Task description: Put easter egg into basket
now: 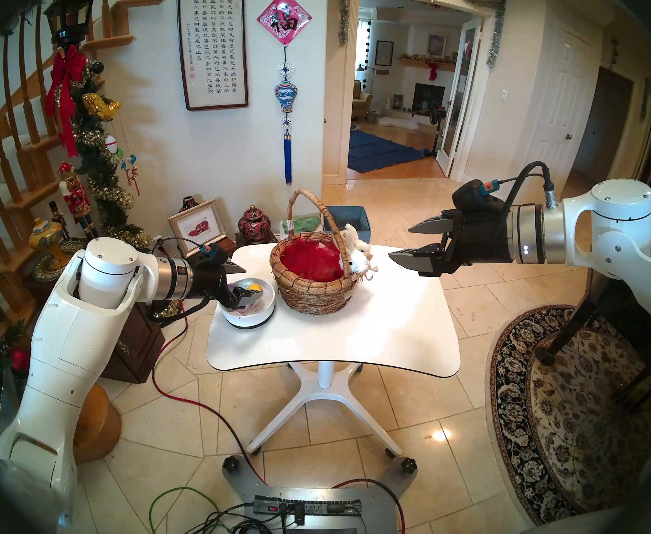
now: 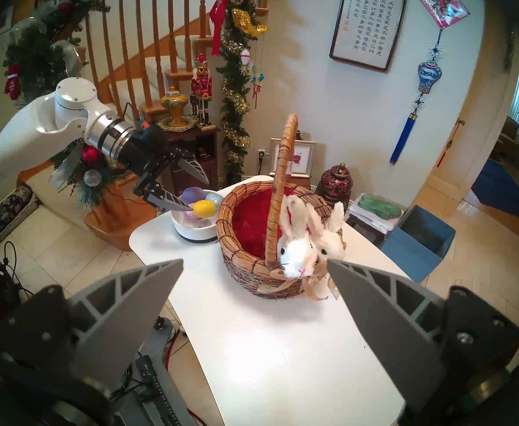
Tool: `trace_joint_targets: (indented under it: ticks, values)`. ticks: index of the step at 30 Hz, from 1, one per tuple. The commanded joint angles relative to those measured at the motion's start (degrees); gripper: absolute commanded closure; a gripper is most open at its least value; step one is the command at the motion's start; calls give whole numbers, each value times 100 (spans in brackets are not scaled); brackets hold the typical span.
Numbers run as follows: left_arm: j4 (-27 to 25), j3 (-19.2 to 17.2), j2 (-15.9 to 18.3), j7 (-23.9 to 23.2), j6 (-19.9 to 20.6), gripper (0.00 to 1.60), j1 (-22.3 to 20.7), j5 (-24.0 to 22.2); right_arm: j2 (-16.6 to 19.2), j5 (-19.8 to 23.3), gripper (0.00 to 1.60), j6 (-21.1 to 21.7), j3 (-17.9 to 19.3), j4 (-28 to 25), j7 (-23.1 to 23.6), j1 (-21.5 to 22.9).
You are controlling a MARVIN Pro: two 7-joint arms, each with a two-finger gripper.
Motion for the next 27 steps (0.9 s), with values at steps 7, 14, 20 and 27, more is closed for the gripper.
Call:
trace_joint_targets:
  ticks: [7, 14, 20, 27]
  values:
    - [174, 86, -17, -36, -93, 0, -186, -10, 8, -13, 0, -30, 204, 4, 15, -93]
    - [287, 172, -20, 12, -197, 0, -235, 39, 9, -13, 0, -33, 255, 1, 14, -145]
    - [378, 223, -40, 100, -271, 0, -296, 101, 9, -13, 0, -35, 289, -1, 14, -180]
    - [424, 275, -54, 142, -368, 0, -304, 172, 9, -14, 0, -37, 326, -4, 14, -218]
